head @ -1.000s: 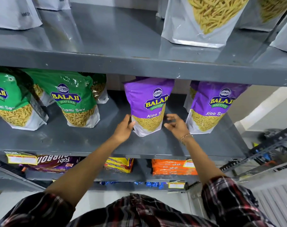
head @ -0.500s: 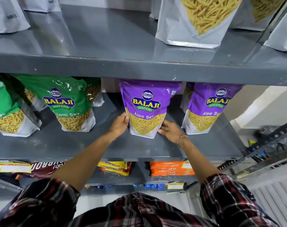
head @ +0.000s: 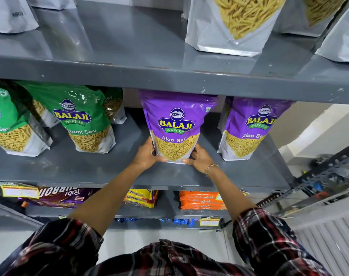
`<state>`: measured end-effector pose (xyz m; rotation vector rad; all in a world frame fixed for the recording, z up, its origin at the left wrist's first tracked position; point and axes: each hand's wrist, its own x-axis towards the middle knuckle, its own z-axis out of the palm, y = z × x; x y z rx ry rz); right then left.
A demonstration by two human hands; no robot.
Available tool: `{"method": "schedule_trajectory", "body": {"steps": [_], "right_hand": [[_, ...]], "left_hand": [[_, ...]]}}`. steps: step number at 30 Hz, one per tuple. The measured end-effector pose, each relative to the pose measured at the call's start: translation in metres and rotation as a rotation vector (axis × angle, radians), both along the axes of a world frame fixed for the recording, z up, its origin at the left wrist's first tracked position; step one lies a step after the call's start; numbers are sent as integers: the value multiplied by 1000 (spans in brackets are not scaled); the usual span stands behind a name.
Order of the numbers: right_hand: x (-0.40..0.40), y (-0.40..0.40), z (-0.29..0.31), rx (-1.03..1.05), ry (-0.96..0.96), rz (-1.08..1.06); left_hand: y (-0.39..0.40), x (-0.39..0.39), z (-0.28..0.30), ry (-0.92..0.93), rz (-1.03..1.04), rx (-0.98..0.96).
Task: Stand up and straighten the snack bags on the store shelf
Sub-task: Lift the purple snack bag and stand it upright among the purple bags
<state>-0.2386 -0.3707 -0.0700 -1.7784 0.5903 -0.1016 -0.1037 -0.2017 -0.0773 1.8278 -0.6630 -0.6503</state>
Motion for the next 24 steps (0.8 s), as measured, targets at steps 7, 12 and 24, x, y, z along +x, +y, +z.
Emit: {"method": "schedule_trajectory", "body": {"steps": [7, 12, 24], "right_hand": [[-13, 2, 0, 36, 13, 22], [-32, 16, -4, 33, 8, 10], [-60, 47, -6, 44, 17, -27]], "left_hand": [[5, -24, -8, 47, 90, -95], [19, -40, -10, 18, 47, -111], [46, -63, -25, -42, -6, -137]]}}
